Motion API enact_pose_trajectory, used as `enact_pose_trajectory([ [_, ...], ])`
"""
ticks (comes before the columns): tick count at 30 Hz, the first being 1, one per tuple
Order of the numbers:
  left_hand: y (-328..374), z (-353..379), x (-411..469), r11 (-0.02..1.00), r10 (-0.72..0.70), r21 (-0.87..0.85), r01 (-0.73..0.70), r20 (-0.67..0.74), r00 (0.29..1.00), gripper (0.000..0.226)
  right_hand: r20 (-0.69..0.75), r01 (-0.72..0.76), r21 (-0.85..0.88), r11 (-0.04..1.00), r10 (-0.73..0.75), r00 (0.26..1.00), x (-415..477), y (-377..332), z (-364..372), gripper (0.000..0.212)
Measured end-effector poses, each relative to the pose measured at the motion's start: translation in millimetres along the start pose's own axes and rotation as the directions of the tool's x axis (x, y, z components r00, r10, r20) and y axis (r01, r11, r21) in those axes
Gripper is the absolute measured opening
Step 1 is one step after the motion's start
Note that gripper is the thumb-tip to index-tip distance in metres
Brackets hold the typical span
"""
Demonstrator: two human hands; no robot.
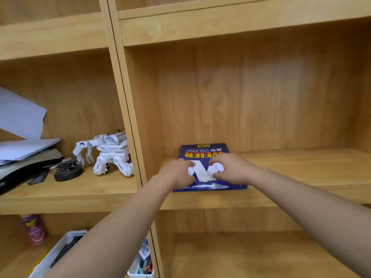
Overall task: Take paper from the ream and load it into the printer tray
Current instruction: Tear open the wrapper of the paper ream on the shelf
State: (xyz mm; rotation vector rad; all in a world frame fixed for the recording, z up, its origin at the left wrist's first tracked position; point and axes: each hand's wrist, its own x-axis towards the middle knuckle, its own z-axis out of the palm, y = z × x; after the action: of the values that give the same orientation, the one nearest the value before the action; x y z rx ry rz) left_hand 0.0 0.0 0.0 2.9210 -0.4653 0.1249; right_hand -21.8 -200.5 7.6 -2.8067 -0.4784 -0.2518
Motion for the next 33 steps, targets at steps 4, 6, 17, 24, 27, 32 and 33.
enact_pose_trajectory([
  [4,2,6,24,0.999,-0.053,-0.009,0.053,0.018,0.998,0.053,0.069,0.042,0.016,0.999,-0.043,0.997,39,16,5,0.033],
  [6,2,13,34,0.997,-0.076,-0.006,0.076,0.055,0.996,0.049,0.094,0.086,0.017,0.996,-0.087,0.992,60,21,11,0.032],
  [17,-3,26,49,0.991,-0.118,-0.046,0.122,0.076,0.99,0.04,0.286,0.217,0.059,0.974,-0.224,0.932,127,26,28,0.011],
  [24,5,10,57,0.988,-0.144,-0.028,0.149,0.126,0.982,0.037,0.279,0.205,0.077,0.976,-0.218,0.935,131,27,34,0.018],
  [27,5,7,62,0.987,-0.153,-0.018,0.157,0.132,0.979,0.037,0.253,0.216,0.081,0.973,-0.23,0.94,129,26,35,0.019],
  [32,5,8,65,0.981,-0.183,-0.046,0.189,0.11,0.977,0.033,0.198,0.265,0.049,0.963,-0.27,0.942,118,26,39,0.017],
  [33,5,8,65,0.98,-0.188,-0.048,0.194,0.109,0.976,0.032,0.192,0.271,0.041,0.962,-0.273,0.942,116,27,40,0.017],
])
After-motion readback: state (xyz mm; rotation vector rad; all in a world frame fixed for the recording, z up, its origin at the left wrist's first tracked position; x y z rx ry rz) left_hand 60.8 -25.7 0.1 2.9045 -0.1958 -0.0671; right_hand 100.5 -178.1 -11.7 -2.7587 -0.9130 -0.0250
